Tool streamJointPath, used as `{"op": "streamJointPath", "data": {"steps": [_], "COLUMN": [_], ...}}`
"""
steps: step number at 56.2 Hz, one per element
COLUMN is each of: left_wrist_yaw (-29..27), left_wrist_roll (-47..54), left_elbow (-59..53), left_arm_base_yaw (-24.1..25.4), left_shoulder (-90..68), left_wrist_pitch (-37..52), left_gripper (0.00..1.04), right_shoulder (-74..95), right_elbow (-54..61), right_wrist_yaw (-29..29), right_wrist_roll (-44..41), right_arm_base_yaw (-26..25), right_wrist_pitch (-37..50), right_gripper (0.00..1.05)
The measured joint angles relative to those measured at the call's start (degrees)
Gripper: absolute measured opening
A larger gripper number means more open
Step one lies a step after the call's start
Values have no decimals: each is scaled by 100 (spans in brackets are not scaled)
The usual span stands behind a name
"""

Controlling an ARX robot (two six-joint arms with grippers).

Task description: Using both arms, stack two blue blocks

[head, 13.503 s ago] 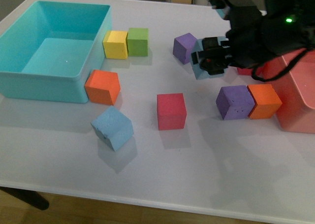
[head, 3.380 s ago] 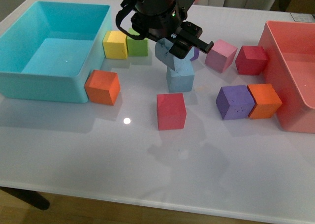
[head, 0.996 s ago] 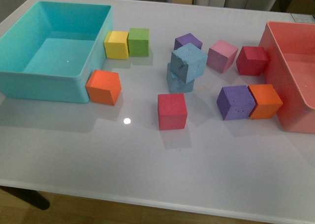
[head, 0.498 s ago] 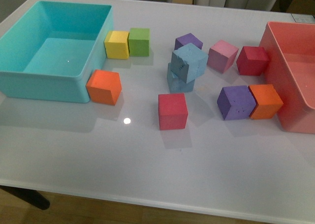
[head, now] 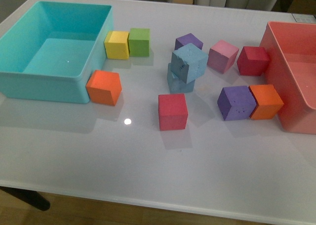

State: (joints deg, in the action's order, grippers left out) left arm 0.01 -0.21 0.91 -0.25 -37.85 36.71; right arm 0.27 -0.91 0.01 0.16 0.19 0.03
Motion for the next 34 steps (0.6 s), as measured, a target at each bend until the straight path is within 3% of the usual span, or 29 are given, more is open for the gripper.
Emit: {"op": "streamJointPath", "data": {"steps": [34], "left_wrist_yaw": [0], "left_wrist_roll": [0], "left_elbow": [-4], "left_arm_base_yaw": [0], "left_shoulder": [2179], "left_wrist_pitch": [-2061], "left_gripper": [2], "right_shoulder": [0], "right_elbow": [0], "right_wrist_yaw": [0], "right_wrist_roll": [0], "right_arm_base_yaw": [0], "right_wrist_pitch": [0], "right_gripper": [96]}}
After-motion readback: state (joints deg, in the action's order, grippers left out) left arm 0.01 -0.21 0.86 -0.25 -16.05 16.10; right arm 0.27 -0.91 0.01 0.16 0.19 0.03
